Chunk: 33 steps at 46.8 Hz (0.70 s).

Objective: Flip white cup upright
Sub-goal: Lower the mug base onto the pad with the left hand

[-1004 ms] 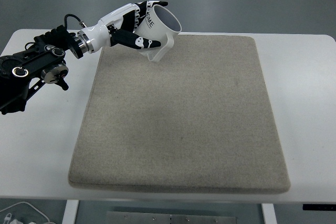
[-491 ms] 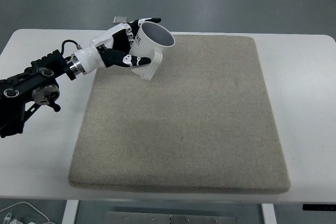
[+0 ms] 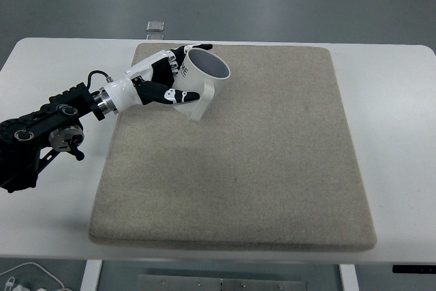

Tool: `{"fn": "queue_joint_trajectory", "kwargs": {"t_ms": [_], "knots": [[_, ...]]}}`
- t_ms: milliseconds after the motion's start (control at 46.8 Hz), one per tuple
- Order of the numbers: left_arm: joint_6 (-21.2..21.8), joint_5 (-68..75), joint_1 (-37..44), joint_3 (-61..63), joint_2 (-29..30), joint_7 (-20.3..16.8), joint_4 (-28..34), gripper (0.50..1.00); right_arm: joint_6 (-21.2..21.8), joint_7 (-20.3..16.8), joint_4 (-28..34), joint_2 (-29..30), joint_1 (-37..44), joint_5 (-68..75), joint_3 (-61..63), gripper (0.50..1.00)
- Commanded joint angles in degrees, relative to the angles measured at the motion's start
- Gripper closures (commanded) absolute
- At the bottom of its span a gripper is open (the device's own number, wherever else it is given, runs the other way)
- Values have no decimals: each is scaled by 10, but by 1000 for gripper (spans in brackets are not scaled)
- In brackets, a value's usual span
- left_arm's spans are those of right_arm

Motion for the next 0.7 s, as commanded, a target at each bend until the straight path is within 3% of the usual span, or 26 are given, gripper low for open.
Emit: {"fn": "queue_joint_trajectory", "kwargs": {"t_ms": [0,427,619,683], "knots": [[1,0,1,1,-4,0,0,1000,0,0,0,0,0,-1,0,570],[5,-33,4,1,-10,0,27,999,0,0,0,0,0,-1,0,570],[4,-33,12,6,-10,0,33,952,0,0,0,0,0,-1,0,570],[4,-33,12,7,-10,0,33,875,0,0,0,0,0,-1,0,570]]}}
